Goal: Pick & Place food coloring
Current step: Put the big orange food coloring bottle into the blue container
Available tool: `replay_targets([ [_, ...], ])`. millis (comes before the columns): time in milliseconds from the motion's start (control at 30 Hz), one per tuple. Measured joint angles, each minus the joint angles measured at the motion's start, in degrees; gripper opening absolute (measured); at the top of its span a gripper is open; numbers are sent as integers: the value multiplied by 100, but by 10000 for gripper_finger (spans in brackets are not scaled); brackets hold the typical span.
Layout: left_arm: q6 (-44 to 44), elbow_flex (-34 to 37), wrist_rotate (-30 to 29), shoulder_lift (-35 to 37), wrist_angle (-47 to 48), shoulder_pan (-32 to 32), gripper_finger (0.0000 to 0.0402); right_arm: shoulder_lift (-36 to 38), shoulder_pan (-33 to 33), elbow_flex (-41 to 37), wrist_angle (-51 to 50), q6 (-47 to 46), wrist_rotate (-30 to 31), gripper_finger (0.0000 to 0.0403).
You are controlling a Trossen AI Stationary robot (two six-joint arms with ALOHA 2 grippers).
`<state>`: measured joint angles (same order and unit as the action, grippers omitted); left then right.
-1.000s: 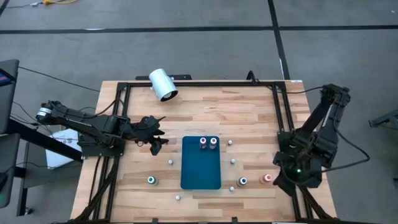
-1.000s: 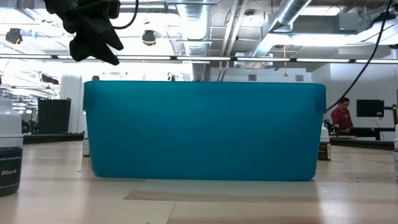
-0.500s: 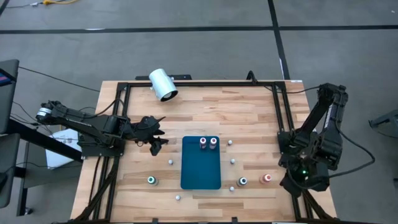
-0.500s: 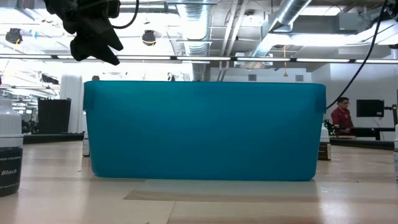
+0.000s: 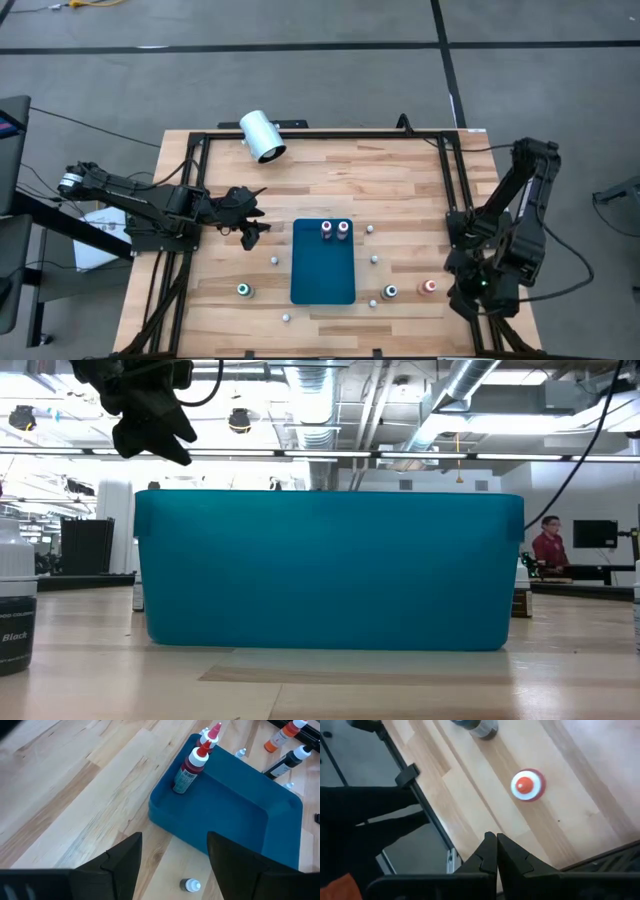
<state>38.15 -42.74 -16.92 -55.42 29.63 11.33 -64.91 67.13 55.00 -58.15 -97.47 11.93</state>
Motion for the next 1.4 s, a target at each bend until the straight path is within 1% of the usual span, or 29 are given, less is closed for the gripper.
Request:
replay_targets([
  [100,0,0,2,0,4,0,213,-96,0,0,115,-2,-16,8],
  [167,0,0,2,0,2,0,213,-134,0,0,143,-4,-25,25],
  [333,0,0,2,0,4,0,213,-215,20,0,132,-7,-164,85],
  [567,0,0,6,0,6,0,213,-505,145,0,93,-113,-78,167],
  [633,0,0,4,0,6,0,213,-651,188,0,31,-276,45,187],
  [800,0,0,6,0,7,0,213,-1074,265,-2,-12,-701,92,224],
  [933,0,0,6,0,8,0,213,-1351,261,-2,95,-800,204,236],
  [1133,0,0,7,0,54,0,213,-1575,260,-4,203,-818,608,233],
  [1400,0,0,17,0,85,0,213,-1612,74,-4,-46,-814,631,230],
])
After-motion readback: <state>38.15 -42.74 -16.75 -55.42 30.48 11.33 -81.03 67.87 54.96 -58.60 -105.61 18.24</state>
